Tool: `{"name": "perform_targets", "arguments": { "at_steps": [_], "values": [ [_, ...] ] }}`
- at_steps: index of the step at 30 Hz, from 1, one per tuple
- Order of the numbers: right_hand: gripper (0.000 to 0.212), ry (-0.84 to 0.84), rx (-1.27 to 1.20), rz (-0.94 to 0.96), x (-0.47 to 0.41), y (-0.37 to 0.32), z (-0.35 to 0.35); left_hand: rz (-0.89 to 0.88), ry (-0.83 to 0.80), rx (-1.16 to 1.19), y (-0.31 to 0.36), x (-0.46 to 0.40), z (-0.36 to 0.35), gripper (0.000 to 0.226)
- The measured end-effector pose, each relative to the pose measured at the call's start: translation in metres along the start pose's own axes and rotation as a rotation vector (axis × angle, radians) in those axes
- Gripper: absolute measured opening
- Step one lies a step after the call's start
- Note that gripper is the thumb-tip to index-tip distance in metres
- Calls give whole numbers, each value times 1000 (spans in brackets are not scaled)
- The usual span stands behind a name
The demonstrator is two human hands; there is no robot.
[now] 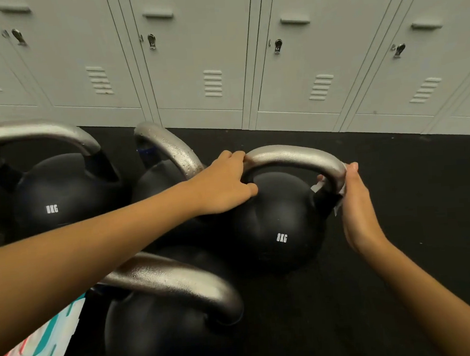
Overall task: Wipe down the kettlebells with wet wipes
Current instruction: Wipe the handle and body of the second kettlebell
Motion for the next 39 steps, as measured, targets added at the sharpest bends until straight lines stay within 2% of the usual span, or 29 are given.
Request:
{"name": "perform_targets", "arguments": {
  "at_steps": [3, 7, 11, 17, 21, 25, 28, 31, 33, 36, 39],
  "values": [
    [56, 37, -76, -63, 0, 2, -4, 3, -2, -27, 0, -1, 1, 48],
    [35, 36, -7, 126, 3, -24, -14, 8, -11, -61, 1, -2, 2, 47],
    [33, 36, 79, 272, 7, -21, -14, -3, 21, -83, 1, -1, 2, 46],
    [45, 50, -88, 59, 23, 19, -4, -1, 15, -67, -1, -1, 4, 48],
    [46, 110, -98, 88, 26, 13, -6, 3, 18, -69, -1, -1, 3, 46],
    [43, 116, 45, 322, 25, -15, -14, 18, -9, -43, -3, -4, 4, 41],
    [39, 80, 285, 557, 19, -26, -26, 21, -33, 11, -5, -5, 8, 37],
    [37, 52, 537, 820, 12, -32, -43, 39, -90, 50, -6, -5, 13, 44],
    [43, -40, 653, 946, 10, -33, -61, 32, -123, 56, -8, -5, 17, 45],
    [45, -185, 660, 1039, 16, -36, -84, 14, -152, 78, -9, -3, 18, 43],
    [40, -251, 528, 966, 30, -38, -90, 0, -161, 100, -9, -1, 17, 44]
  ]
}}
Point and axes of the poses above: each hand's wrist, its own x-axis away from the middle knuckle, its own z-axis out of the back of the hand, y = z × x, the point moved 4 cm from there along -x, towards the middle knuckle, and after that the axes turned 8 degrees about -x, right-handed, at the moved point
